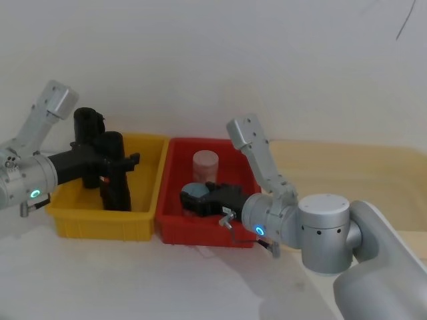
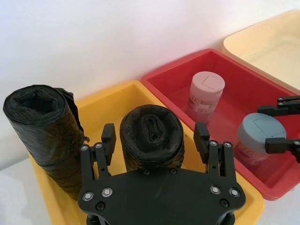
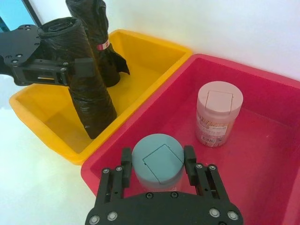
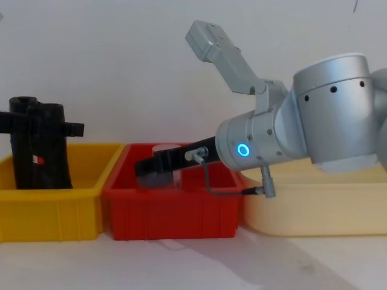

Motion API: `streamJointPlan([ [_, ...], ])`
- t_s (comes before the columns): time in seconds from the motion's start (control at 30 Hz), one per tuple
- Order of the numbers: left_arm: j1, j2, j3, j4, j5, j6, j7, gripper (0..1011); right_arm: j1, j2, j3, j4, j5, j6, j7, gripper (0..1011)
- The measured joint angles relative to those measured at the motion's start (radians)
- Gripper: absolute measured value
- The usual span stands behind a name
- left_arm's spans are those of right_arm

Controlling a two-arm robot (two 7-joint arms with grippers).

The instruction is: Pick up the garbage bag with the one hand and transfer it to the other hand.

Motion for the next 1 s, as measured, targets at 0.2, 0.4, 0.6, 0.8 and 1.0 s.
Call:
streamJointPlan([
  [0.2,0.0,0.0,0.0,0.0,0.0,0.0,0.0,1001,0.0,0.0,0.0,0.0,0.0,-0.001,0.0,658],
  [0.4,0.0,0.0,0.0,0.0,0.0,0.0,0.0,965,0.0,0.0,0.0,0.001,0.0,-0.001,0.0,658],
  [0.6,0.0,0.0,0.0,0.0,0.0,0.0,0.0,839,0.0,0.0,0.0,0.001,0.0,-0.001,0.0,658],
  [0.8,0.0,0.0,0.0,0.0,0.0,0.0,0.0,656,0.0,0.0,0.0,0.001,0.0,-0.001,0.0,658],
  [1.0,0.0,0.0,0.0,0.0,0.0,0.0,0.0,484,0.0,0.0,0.0,0.001,0.0,-0.001,0.0,658],
])
